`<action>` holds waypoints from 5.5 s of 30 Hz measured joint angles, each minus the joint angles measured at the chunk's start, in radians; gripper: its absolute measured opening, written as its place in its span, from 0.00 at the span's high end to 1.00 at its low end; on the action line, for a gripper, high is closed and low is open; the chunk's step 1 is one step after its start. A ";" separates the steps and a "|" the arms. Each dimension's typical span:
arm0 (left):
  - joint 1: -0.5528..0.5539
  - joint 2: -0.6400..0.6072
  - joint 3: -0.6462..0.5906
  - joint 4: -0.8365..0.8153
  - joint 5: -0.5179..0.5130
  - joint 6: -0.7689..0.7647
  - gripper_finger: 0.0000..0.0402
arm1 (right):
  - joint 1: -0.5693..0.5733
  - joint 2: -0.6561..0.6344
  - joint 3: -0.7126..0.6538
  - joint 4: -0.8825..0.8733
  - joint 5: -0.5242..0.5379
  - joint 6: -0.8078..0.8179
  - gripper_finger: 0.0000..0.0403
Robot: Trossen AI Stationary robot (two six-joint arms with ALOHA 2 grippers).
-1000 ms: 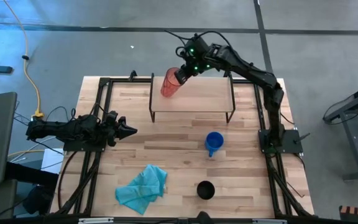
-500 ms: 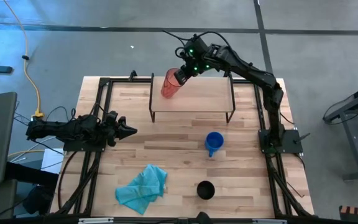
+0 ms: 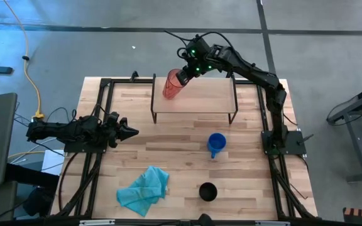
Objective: Stack small to large cups/mugs on shelf
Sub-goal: Put the red cup on the shelf, then put the black cup on the shelf
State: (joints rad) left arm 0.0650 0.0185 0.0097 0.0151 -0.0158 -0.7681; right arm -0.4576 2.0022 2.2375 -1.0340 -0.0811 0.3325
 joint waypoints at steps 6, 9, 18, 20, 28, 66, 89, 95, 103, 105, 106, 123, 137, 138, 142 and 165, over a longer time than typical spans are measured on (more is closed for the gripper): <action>0.000 0.000 0.000 0.000 0.000 0.000 0.92 | 0.000 0.000 0.000 0.000 -0.002 0.000 1.00; 0.000 0.000 0.000 0.000 0.000 0.000 0.92 | 0.000 0.000 0.000 0.000 -0.002 0.000 1.00; 0.000 0.000 0.000 0.000 0.000 0.000 0.92 | 0.000 0.000 0.000 0.000 -0.002 0.000 0.99; 0.000 0.000 0.000 0.000 0.000 0.000 0.92 | 0.000 0.000 0.000 0.000 -0.002 0.000 0.98; 0.000 0.000 0.000 0.000 0.000 0.000 0.92 | 0.000 0.001 0.000 0.002 -0.002 0.000 0.98; 0.000 0.000 0.000 0.000 0.004 0.000 0.92 | 0.007 0.016 0.000 0.032 -0.044 -0.019 0.80; 0.000 0.000 0.000 -0.001 0.005 0.000 0.92 | 0.007 0.016 0.000 0.082 -0.044 -0.027 0.77; 0.000 0.000 0.000 -0.001 0.005 0.000 0.92 | 0.007 0.015 0.000 0.083 -0.045 -0.031 0.71; 0.000 0.000 0.000 -0.001 0.005 0.000 0.92 | 0.007 0.015 0.000 0.099 -0.046 -0.032 0.65; 0.000 0.000 0.000 0.000 0.005 0.000 0.92 | 0.007 0.014 0.000 0.110 -0.051 -0.032 0.65; 0.000 0.000 0.000 -0.001 0.005 0.000 0.92 | 0.007 0.014 0.000 0.117 -0.052 -0.032 0.64; 0.000 0.000 0.000 -0.001 0.005 0.000 0.92 | 0.006 0.011 0.000 0.137 -0.061 -0.046 0.64; 0.000 0.000 0.000 -0.001 0.005 -0.007 0.92 | -0.008 -0.105 0.000 0.117 -0.087 -0.132 0.64; 0.000 0.000 0.000 -0.001 0.005 -0.011 0.92 | -0.005 -0.119 0.000 0.088 -0.090 -0.155 0.64; 0.000 0.000 0.000 -0.001 0.005 -0.024 0.92 | 0.003 -0.185 0.000 -0.093 -0.095 -0.233 0.64; 0.000 0.000 0.000 0.000 0.026 -0.024 0.92 | 0.225 -0.455 0.000 -0.537 -0.089 -0.148 0.64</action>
State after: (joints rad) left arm 0.0648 0.0181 0.0097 0.0147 0.0105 -0.7918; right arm -0.2323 1.5471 2.2379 -1.5707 -0.1705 0.1843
